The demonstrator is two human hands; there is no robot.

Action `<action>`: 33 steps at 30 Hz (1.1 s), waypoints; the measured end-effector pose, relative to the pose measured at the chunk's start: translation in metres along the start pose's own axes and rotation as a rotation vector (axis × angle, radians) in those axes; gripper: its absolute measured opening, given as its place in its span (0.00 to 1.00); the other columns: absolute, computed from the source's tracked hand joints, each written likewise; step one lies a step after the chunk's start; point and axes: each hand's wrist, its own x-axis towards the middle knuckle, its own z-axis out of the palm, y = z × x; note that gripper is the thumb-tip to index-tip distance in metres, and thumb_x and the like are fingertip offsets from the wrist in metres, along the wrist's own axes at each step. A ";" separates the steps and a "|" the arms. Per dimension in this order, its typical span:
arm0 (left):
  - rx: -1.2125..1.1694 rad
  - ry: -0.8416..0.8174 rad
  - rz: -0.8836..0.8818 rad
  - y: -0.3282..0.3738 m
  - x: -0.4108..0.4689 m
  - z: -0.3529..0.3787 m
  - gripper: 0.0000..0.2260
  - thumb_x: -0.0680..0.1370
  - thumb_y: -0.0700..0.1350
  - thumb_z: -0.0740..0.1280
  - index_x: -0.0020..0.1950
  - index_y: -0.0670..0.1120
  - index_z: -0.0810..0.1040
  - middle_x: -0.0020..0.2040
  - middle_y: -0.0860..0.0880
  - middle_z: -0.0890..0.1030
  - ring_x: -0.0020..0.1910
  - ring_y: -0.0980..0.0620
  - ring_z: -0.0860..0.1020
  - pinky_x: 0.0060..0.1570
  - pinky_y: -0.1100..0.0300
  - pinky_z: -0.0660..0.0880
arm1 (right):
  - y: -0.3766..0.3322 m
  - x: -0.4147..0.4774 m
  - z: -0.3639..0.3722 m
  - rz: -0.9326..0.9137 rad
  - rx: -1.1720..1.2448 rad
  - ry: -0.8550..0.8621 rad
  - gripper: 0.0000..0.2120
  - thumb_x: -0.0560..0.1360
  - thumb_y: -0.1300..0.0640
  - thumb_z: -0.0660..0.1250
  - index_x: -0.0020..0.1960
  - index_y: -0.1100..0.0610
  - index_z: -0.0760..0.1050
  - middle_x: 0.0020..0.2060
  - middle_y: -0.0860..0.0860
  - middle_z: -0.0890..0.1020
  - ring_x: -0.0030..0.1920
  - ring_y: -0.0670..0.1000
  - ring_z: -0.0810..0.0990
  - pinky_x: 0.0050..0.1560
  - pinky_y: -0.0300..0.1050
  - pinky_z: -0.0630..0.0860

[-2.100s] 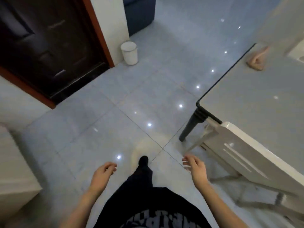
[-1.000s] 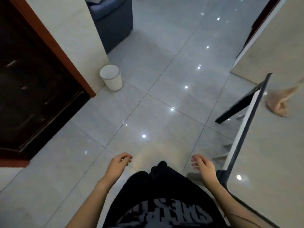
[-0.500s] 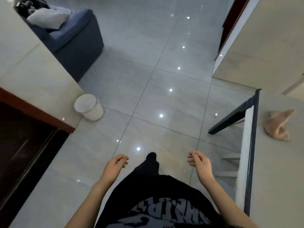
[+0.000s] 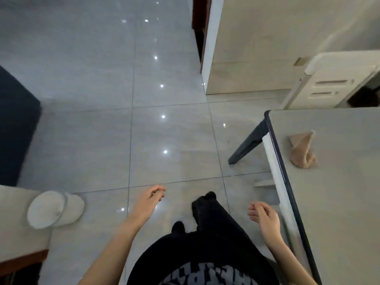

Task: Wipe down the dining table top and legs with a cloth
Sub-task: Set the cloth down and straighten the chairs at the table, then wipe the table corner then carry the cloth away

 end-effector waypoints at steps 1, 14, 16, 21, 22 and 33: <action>0.002 -0.007 0.001 0.010 0.013 0.004 0.07 0.75 0.49 0.63 0.45 0.53 0.80 0.43 0.49 0.82 0.44 0.52 0.79 0.50 0.57 0.74 | -0.002 0.010 0.001 0.015 0.014 0.013 0.09 0.81 0.61 0.61 0.47 0.60 0.80 0.42 0.59 0.83 0.42 0.58 0.82 0.47 0.53 0.80; 0.130 -0.107 -0.014 0.134 0.179 0.044 0.10 0.80 0.38 0.60 0.45 0.46 0.80 0.42 0.44 0.81 0.42 0.48 0.77 0.46 0.61 0.74 | -0.108 0.169 0.004 0.025 0.162 0.177 0.09 0.80 0.65 0.61 0.45 0.65 0.79 0.37 0.58 0.81 0.39 0.56 0.80 0.39 0.40 0.80; 0.166 -0.145 0.018 0.158 0.206 0.048 0.11 0.80 0.39 0.60 0.43 0.49 0.80 0.42 0.45 0.81 0.43 0.46 0.78 0.52 0.53 0.74 | -0.126 0.181 -0.005 -0.010 0.156 0.260 0.09 0.79 0.66 0.62 0.44 0.61 0.79 0.36 0.57 0.81 0.38 0.54 0.79 0.39 0.40 0.79; 0.239 -0.296 0.138 0.225 0.269 0.059 0.09 0.79 0.39 0.63 0.43 0.47 0.81 0.40 0.45 0.81 0.43 0.46 0.78 0.51 0.51 0.74 | -0.155 0.201 -0.029 -0.071 0.089 0.581 0.09 0.76 0.65 0.66 0.42 0.54 0.80 0.34 0.52 0.80 0.36 0.47 0.77 0.42 0.40 0.73; 0.255 -0.338 0.164 0.238 0.282 0.062 0.07 0.77 0.42 0.64 0.42 0.49 0.81 0.39 0.47 0.82 0.43 0.45 0.78 0.50 0.52 0.74 | -0.159 0.204 -0.033 -0.074 0.085 0.629 0.08 0.76 0.64 0.66 0.43 0.54 0.80 0.35 0.52 0.80 0.36 0.46 0.76 0.41 0.39 0.72; 0.761 -0.753 0.586 0.362 0.360 0.167 0.07 0.72 0.51 0.61 0.45 0.56 0.78 0.47 0.53 0.83 0.47 0.55 0.80 0.46 0.63 0.73 | -0.141 0.234 -0.071 0.321 -0.034 0.856 0.23 0.79 0.49 0.64 0.70 0.58 0.71 0.68 0.59 0.72 0.68 0.61 0.70 0.70 0.54 0.65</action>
